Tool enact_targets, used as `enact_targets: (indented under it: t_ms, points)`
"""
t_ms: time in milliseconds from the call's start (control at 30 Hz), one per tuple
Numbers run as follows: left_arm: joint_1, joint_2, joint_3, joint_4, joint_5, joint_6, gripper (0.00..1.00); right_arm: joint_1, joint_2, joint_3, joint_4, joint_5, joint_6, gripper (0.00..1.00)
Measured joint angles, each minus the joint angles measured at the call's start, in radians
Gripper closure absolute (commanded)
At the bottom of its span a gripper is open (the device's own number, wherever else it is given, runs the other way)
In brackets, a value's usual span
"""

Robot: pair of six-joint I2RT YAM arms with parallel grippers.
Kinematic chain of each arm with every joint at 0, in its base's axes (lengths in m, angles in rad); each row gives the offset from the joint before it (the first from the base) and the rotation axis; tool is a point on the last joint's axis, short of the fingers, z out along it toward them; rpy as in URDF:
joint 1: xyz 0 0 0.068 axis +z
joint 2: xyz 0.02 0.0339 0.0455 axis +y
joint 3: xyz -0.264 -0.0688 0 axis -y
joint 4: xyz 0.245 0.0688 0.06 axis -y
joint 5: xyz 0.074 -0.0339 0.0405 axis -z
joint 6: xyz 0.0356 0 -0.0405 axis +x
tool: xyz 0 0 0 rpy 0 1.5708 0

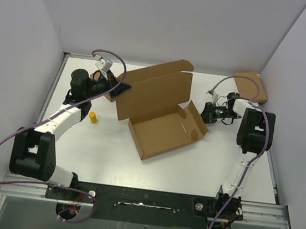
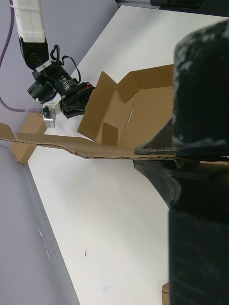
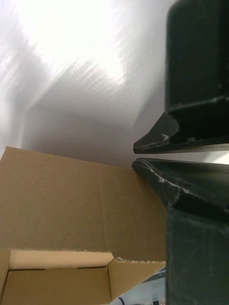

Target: Fold the paper box

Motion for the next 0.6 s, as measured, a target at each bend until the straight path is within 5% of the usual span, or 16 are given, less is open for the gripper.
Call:
enact_targets:
  t_ms: [600]
  points:
    - [0.0,0.0,0.0,0.0,0.007,0.0,1.0,0.0,-0.009,-0.004,-0.002,-0.149,0.071,0.65]
